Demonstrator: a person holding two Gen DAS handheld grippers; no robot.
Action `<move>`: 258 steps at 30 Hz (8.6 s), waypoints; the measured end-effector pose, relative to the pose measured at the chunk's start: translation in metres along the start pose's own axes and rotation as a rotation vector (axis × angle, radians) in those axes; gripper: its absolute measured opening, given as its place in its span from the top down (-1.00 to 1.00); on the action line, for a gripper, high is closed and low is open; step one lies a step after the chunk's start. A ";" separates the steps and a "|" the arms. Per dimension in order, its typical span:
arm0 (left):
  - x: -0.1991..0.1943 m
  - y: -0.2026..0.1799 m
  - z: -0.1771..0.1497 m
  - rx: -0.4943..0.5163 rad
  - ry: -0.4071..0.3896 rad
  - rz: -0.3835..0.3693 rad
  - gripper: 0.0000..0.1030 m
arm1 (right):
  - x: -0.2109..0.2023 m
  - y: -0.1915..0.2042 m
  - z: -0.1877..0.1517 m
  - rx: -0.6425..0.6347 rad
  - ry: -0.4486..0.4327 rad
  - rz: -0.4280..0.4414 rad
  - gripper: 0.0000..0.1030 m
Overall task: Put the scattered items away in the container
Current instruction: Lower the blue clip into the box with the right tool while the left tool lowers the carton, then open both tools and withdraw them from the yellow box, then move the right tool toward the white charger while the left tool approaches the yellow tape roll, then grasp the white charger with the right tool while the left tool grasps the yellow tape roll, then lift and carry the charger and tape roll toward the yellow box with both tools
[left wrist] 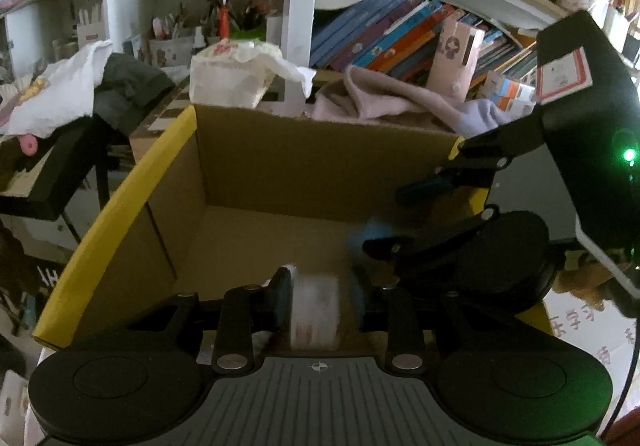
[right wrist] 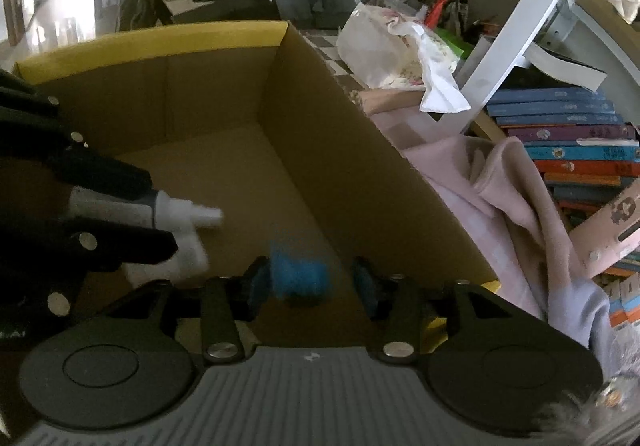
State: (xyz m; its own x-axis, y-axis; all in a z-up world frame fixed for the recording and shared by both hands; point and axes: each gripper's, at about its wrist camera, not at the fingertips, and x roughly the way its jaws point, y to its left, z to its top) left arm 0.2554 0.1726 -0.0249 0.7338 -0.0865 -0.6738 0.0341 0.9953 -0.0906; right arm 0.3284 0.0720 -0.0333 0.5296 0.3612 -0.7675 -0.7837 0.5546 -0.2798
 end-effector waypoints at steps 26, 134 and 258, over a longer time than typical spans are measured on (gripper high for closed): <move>-0.120 -0.019 -0.019 0.048 -0.203 0.031 -0.39 | -0.138 0.043 -0.026 0.129 -0.262 -0.136 0.06; -0.093 -0.221 -0.088 0.311 -0.018 -0.268 -0.65 | -0.246 0.007 -0.277 0.668 -0.063 -0.429 -0.22; 0.028 -0.280 0.005 0.043 -0.115 0.129 -0.62 | -0.115 -0.178 -0.262 0.539 -0.222 -0.089 0.34</move>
State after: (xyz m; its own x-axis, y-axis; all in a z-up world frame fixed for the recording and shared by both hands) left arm 0.2698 -0.1084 -0.0144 0.8065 0.0452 -0.5895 -0.0383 0.9990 0.0242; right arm 0.3216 -0.2644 -0.0458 0.6867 0.4116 -0.5992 -0.4882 0.8718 0.0393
